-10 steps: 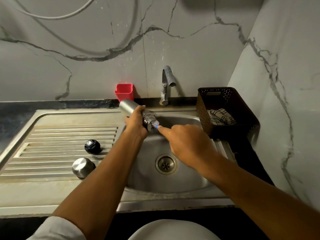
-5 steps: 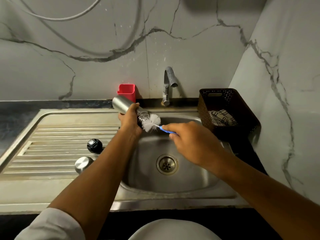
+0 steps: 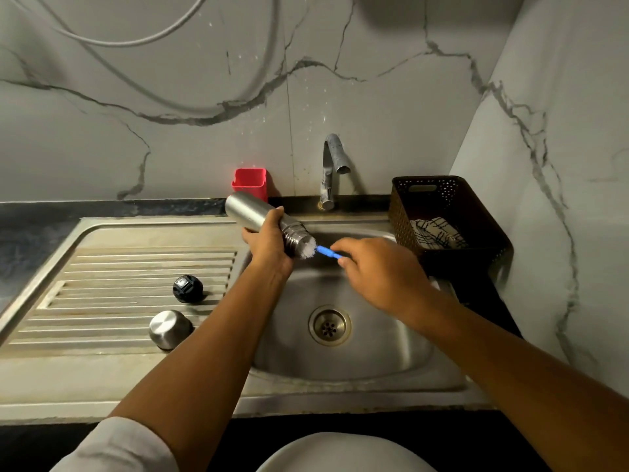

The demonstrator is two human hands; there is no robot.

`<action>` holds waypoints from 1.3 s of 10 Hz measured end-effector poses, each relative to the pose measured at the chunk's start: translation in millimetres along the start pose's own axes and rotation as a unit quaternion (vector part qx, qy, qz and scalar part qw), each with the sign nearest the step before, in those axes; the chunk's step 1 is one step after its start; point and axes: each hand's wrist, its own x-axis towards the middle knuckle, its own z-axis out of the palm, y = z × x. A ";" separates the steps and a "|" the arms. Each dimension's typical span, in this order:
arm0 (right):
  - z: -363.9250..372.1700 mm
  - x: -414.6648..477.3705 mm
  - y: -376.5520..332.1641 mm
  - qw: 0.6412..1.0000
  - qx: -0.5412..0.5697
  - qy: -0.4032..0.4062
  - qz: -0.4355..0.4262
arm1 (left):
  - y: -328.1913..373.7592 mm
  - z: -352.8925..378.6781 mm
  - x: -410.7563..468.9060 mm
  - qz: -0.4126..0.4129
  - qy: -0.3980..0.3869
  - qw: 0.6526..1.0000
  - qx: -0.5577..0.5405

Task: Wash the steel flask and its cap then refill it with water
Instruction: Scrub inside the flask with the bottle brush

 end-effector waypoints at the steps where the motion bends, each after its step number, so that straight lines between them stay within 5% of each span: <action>1: 13.7 -8.2 -2.5 0.965 -0.227 0.105 -0.076 | 0.0 0.1 4.4 0.002 0.021 1.000 -0.022; 2: 31.9 -7.6 -1.1 0.990 -0.103 0.061 -0.071 | 1.3 -1.9 7.6 0.006 0.007 1.000 0.003; 3: 19.9 6.2 -1.4 0.855 0.452 -0.155 0.203 | 2.2 -3.2 9.4 0.002 0.004 1.000 -0.002; 4: 12.0 3.2 -2.6 0.633 0.660 -0.251 0.318 | 1.3 -2.8 8.8 -0.007 -0.001 1.000 -0.012; 5: 17.7 0.6 2.8 0.826 0.494 -0.191 0.190 | -2.3 -4.5 13.3 -0.008 0.004 1.000 -0.028; 6: 27.0 2.5 21.2 0.998 0.049 0.026 -0.019 | -0.8 -5.2 17.1 -0.040 -0.002 0.998 -0.047; 7: 26.1 2.4 27.3 0.969 -0.167 0.166 -0.074 | -5.4 -3.5 31.1 -0.048 -0.013 0.997 -0.052; 8: 33.3 -0.9 19.4 0.983 -0.130 0.112 -0.067 | 1.5 5.3 15.4 -0.038 0.004 0.997 -0.062; 9: 26.1 6.2 7.2 0.953 0.267 -0.086 0.118 | 0.3 8.0 8.6 -0.011 0.026 0.999 -0.029; 10: 5.2 8.7 5.9 0.677 0.610 -0.271 0.310 | 2.3 4.8 3.7 -0.026 -0.035 0.999 0.001; 11: 3.6 3.5 7.7 0.709 0.587 -0.260 0.291 | 6.5 6.5 -0.2 -0.029 -0.062 0.998 0.017; 12: 13.6 -2.8 12.5 0.921 0.343 -0.115 0.144 | 4.1 8.2 1.6 -0.004 -0.049 0.998 0.029; 13: 24.0 -7.1 20.6 0.994 -0.052 0.091 0.003 | 0.3 8.2 1.9 -0.008 -0.028 0.999 0.020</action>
